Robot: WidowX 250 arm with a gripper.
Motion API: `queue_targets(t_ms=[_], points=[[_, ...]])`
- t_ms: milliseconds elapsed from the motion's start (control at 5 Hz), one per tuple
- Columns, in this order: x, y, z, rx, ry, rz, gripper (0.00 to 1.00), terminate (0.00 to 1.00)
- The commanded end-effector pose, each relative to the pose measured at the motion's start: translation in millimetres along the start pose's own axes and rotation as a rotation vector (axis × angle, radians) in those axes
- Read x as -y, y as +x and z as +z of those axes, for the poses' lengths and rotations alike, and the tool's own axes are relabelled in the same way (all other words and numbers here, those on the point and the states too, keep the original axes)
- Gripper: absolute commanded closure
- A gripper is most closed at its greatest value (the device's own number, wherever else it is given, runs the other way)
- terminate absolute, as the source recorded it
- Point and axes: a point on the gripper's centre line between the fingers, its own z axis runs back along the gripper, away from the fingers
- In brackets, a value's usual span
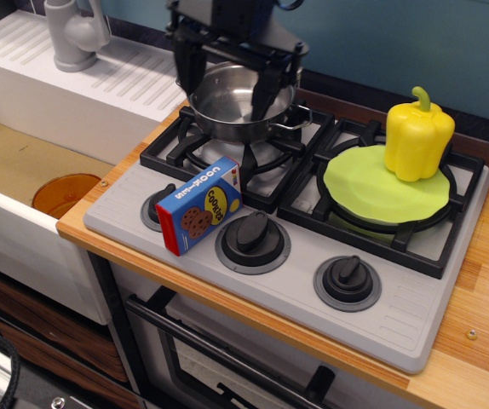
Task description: Put yellowpepper on plate and cookiebox in pot or pan on stove
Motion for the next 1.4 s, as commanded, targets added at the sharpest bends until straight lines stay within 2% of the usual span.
queue_targets(t_ms=[0, 200, 600, 1200], points=[[-10.6, -7.9, 7.9, 0.07, -0.006, 0.02, 0.0, 0.0], [-7.4, -12.7, -6.6, 0.098, -0.042, 0.0, 0.0, 0.0], [3.4, -17.7, -34.0, 0.135, -0.064, -0.004, 0.0, 0.0], [18.0, -24.1, -52.8, 0.14, -0.069, 0.029, 0.0, 0.0]])
